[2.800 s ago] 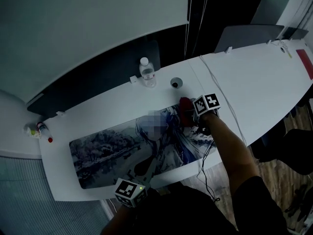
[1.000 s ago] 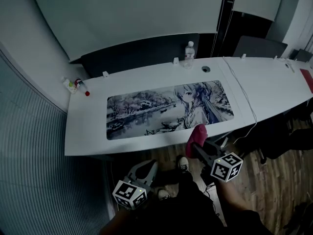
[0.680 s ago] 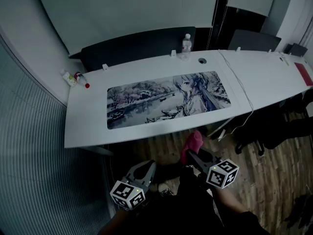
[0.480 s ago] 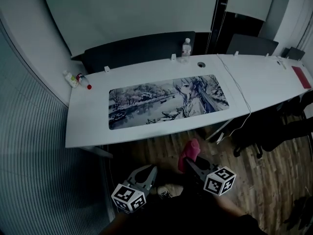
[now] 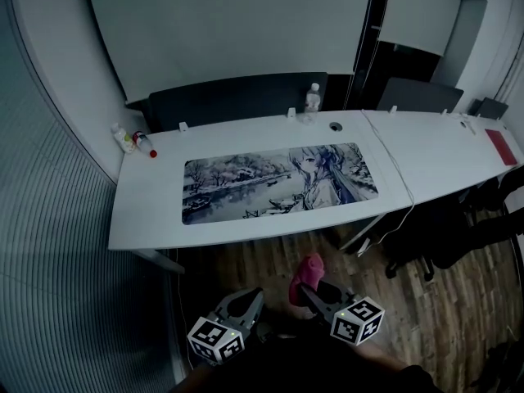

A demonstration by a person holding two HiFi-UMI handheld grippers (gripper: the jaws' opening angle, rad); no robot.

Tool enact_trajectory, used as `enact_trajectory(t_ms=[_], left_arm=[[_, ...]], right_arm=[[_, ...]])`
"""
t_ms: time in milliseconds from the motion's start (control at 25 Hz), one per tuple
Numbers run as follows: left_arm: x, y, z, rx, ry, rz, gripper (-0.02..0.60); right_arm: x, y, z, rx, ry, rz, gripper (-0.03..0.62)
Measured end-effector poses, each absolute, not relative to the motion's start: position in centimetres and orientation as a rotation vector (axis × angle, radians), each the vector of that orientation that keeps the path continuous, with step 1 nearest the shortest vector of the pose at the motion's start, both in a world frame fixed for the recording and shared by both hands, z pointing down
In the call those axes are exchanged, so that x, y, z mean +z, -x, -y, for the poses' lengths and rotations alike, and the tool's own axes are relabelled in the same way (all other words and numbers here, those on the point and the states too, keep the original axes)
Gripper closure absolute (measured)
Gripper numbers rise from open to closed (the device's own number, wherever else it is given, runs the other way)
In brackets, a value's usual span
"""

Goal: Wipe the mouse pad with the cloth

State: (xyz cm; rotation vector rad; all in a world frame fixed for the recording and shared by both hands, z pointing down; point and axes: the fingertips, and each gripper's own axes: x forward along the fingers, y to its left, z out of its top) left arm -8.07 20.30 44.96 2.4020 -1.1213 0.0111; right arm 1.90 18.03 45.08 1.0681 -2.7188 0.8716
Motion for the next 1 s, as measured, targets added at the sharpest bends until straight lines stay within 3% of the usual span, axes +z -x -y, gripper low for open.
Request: enact_trajectory(t_ms=[1000], left_arm=[[45.1,7.8,-21.4,0.032,-2.406,1.106,0.577]], right_arm=[[46.1,-1.2,-20.4,0.915,-1.027,2.728,0.487]])
